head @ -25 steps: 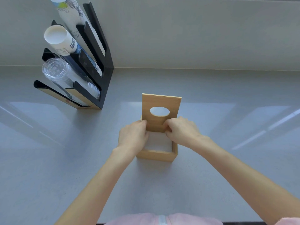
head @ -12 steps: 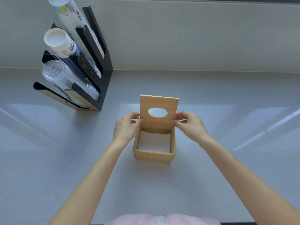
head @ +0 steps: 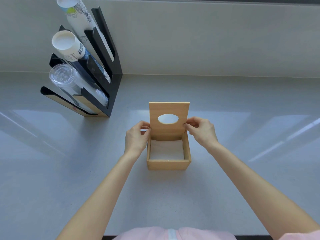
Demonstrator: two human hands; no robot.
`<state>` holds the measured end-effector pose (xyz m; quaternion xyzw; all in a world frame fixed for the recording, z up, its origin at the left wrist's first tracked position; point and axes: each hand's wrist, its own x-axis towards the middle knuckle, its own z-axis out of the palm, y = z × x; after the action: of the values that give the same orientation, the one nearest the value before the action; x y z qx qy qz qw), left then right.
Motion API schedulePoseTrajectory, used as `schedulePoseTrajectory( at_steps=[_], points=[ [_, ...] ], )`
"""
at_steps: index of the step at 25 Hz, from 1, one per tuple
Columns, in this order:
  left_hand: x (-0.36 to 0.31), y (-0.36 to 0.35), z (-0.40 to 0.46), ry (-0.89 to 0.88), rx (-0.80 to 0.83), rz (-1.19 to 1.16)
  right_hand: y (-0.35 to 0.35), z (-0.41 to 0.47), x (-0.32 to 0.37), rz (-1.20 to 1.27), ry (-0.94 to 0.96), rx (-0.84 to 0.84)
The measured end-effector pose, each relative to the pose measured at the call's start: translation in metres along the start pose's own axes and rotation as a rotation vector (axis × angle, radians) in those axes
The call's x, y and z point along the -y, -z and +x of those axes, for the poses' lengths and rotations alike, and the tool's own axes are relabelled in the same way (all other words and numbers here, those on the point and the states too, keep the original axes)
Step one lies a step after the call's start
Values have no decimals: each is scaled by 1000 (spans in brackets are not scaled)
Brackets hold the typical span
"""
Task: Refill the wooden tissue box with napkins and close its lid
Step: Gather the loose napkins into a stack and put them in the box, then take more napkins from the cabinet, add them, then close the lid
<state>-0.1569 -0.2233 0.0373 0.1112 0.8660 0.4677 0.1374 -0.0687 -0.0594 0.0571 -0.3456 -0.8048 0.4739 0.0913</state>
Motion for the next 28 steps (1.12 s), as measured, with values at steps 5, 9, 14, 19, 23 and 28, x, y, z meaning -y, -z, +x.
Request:
schedulePoseTrajectory(
  at_steps=[5, 9, 14, 19, 23, 28],
  points=[
    [-1, 9, -6, 0, 79, 30, 5, -13, 3, -35, -24, -8],
    [3, 18, -25, -27, 110, 118, 7, -36, -4, -109, -17, -1],
    [12, 24, -58, -128, 117, 341, 7, -72, -23, -333, 39, 94],
    [16, 21, -105, -212, 94, 531, 15, -108, -36, -497, 92, 210],
    [28, 17, -152, -190, 83, 573, 18, -145, -48, -572, 114, 293],
    [44, 13, -207, -183, 41, 679, 21, -193, -65, -680, 171, 374]
  ],
)
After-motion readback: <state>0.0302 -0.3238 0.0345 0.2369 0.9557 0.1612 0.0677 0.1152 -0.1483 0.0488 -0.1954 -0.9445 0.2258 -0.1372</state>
